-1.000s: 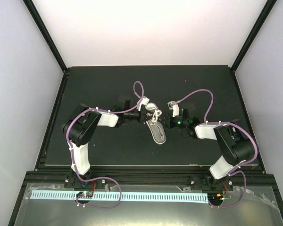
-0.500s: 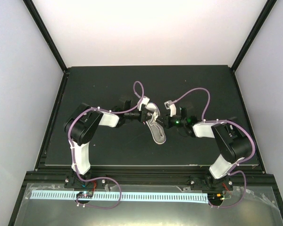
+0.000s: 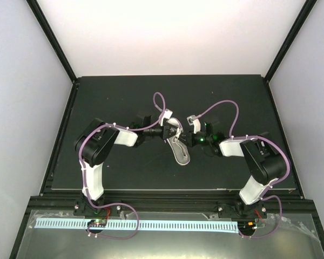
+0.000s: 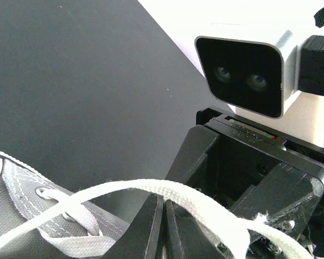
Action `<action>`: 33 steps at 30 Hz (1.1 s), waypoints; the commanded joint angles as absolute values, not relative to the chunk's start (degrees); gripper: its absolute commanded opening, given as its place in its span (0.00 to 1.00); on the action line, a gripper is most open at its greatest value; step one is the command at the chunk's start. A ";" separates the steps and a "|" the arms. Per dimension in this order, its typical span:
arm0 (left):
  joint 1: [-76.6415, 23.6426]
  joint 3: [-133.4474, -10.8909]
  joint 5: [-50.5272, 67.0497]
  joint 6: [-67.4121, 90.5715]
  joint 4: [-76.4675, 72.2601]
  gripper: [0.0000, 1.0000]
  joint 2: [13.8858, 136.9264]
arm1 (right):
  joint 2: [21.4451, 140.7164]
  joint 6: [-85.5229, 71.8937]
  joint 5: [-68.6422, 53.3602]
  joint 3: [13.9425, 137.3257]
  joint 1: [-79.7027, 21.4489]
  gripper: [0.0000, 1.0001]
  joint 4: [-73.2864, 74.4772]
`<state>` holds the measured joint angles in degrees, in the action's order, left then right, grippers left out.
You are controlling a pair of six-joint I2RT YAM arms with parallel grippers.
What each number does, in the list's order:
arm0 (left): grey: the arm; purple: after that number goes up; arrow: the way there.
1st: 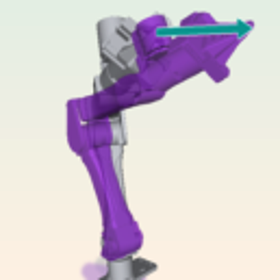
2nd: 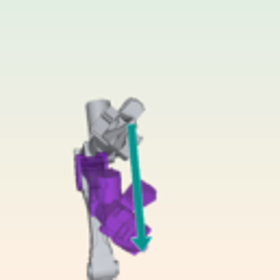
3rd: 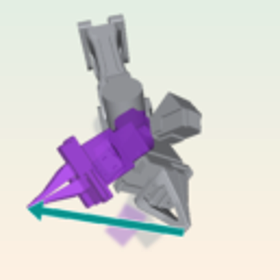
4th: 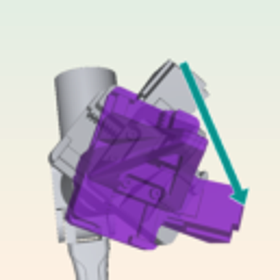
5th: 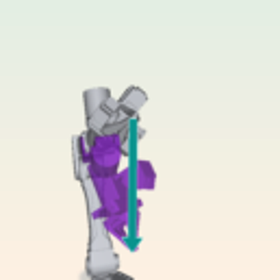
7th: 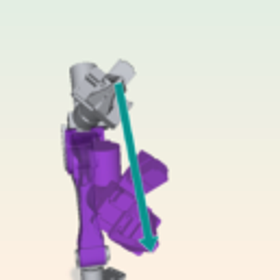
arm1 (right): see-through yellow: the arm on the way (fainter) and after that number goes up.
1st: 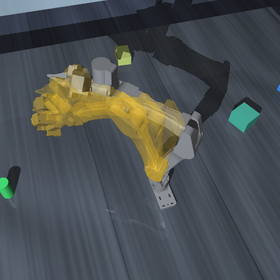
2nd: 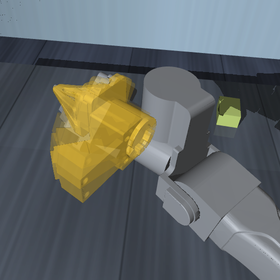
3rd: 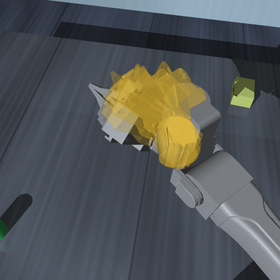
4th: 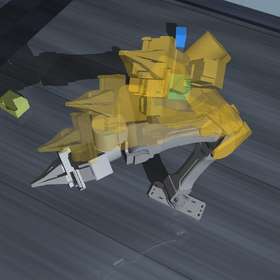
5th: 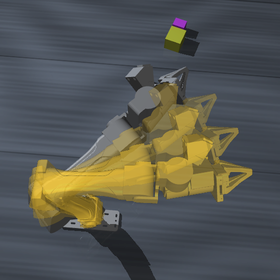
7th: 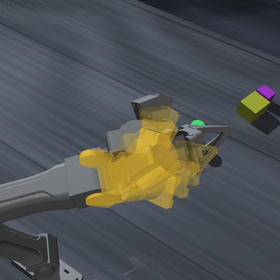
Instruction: Tie the shoes
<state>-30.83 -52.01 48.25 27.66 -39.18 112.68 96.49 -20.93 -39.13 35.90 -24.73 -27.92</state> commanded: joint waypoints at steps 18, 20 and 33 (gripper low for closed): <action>-26.94 -47.35 43.85 19.20 -29.92 0.38 104.32 | 88.27 -22.19 -27.89 31.38 -25.05 0.02 -30.20; -26.20 -46.48 42.35 16.31 -25.89 0.42 102.32 | 88.16 -22.09 -27.66 31.15 -25.05 0.02 -29.72; -24.87 -50.43 25.17 7.34 -6.53 0.39 101.73 | 88.52 -23.02 -27.97 30.67 -25.05 0.02 -30.67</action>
